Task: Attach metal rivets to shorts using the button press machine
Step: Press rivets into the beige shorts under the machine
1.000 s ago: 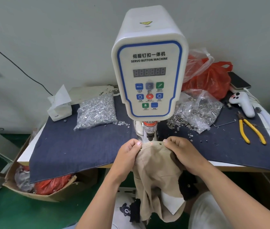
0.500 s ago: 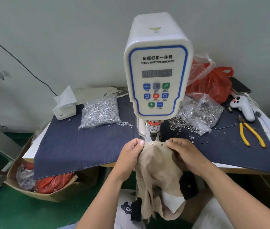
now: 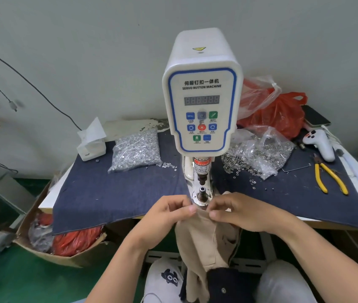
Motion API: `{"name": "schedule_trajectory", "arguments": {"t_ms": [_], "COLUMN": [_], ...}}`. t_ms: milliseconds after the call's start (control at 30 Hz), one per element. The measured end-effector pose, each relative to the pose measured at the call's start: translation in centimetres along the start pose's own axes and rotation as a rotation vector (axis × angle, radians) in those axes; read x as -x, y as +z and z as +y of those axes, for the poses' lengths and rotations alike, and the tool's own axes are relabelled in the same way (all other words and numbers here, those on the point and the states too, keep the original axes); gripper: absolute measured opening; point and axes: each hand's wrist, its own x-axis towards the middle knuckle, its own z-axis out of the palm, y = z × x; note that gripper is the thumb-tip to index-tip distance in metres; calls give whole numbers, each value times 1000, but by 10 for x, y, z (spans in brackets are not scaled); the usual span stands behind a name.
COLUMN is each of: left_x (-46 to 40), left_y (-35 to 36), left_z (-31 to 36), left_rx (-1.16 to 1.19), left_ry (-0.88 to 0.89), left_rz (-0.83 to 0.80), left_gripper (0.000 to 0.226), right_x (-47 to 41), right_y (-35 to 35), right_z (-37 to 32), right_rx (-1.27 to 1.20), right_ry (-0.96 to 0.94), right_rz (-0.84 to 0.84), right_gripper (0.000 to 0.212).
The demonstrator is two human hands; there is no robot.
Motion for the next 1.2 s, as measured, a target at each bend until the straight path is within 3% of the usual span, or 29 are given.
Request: {"name": "schedule_trajectory", "arguments": {"t_ms": [67, 200, 267, 400, 467, 533, 633, 767, 933, 1100, 1200], "left_x": [3, -3, -8, -16, -25, -37, -62, -98, -120, -126, -127], "left_y": [1, 1, 2, 4, 2, -10, -39, -60, -56, -52, -50], "left_z": [-3, 0, 3, -1, -1, 1, -1, -24, -46, -54, -53], "left_rx": [30, -319, -364, -338, -299, -313, -494, -702, -861, -886, -849], "left_ry": [-55, -126, -106, -126, -161, -204, -222, -348, -405, -378, -355], "left_rz": [21, -63, -40, 232, 459, 673, 832, 780, 727, 820, 863], "left_gripper": [35, 35, 34, 33, 41, 51, 43, 10, 15, 24, 18], "right_x": [-1, -8, -9, -19, -26, -32, -48, -63, -64, -66, -69], "right_y": [1, 12, 17, 6, -10, -26, -35, -29, -30, -35, -36], "right_z": [-3, -2, 1, 19, 39, 58, 74, 86, 93, 86, 82], "right_rx": [35, -87, -134, -304, -2, 323, 528, 670, 708, 630, 766], "right_ry": [-32, 22, 51, 124, 232, 332, 367, 384, 402, 389, 415], "right_rz": [10, 41, 75, 344, 629, 794, 719, 690, 669, 675, 647], "right_gripper": [8, 10, 10, 18, 15, 14, 14, 19, 18, 20, 17]}}
